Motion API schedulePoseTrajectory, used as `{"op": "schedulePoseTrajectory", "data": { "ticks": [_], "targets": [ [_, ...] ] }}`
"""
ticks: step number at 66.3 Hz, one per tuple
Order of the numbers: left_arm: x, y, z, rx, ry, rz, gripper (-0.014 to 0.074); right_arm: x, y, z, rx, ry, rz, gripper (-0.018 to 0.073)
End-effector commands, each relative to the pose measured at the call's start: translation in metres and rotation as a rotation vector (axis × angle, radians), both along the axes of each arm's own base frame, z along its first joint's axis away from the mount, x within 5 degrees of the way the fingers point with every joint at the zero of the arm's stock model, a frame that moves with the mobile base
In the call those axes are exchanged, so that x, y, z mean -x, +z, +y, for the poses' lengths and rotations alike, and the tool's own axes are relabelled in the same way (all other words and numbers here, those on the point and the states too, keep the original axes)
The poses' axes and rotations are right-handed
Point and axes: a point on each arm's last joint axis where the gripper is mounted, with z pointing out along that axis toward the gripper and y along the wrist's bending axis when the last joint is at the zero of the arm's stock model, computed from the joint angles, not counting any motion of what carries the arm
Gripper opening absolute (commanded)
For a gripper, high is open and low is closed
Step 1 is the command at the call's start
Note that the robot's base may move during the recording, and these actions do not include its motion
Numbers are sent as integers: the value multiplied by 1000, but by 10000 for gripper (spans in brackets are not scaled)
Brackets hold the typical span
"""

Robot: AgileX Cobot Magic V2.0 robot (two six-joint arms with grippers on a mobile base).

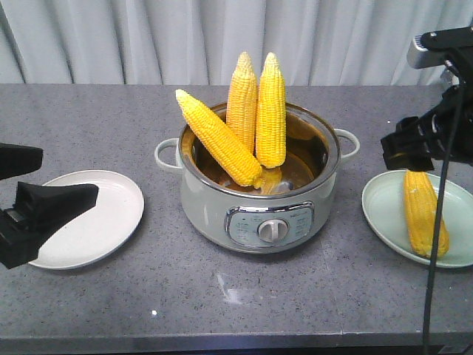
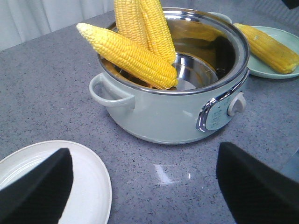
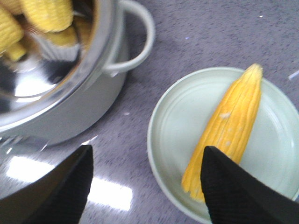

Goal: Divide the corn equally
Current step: 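Carry the cob to the pale green plate and release it, then move the left gripper over the pot toward the leaning corn cob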

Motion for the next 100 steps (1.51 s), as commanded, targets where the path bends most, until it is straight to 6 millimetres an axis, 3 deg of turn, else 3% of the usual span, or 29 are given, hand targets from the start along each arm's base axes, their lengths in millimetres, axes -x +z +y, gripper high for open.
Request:
{"op": "schedulePoseTrajectory", "data": {
  "ticks": [1,20,31,62,72,86,100],
  "targets": [
    [-1,17,-1,65,25,-73,594,30,21,3,-28,20,-137,445],
    [-1,17,-1,65,25,-73,594,94,13,-8,-36,32,-206,407],
    [0,17,-1,71,26,-71,594,114,13,-12,-42,35,-249,399],
    [-1,17,-1,75,33,-78,594,120,18,-13,-51,35,-279,399],
    [-6,26,-2,108,53,-139,594,121,17,-13,-51,35,-274,399],
    [-28,49,-30,68,-87,-183,594,121,17,-13,-51,35,-274,399],
    [-69,46,-73,16,-187,-165,594,121,17,-13,-51,35,-274,399]
  ]
}}
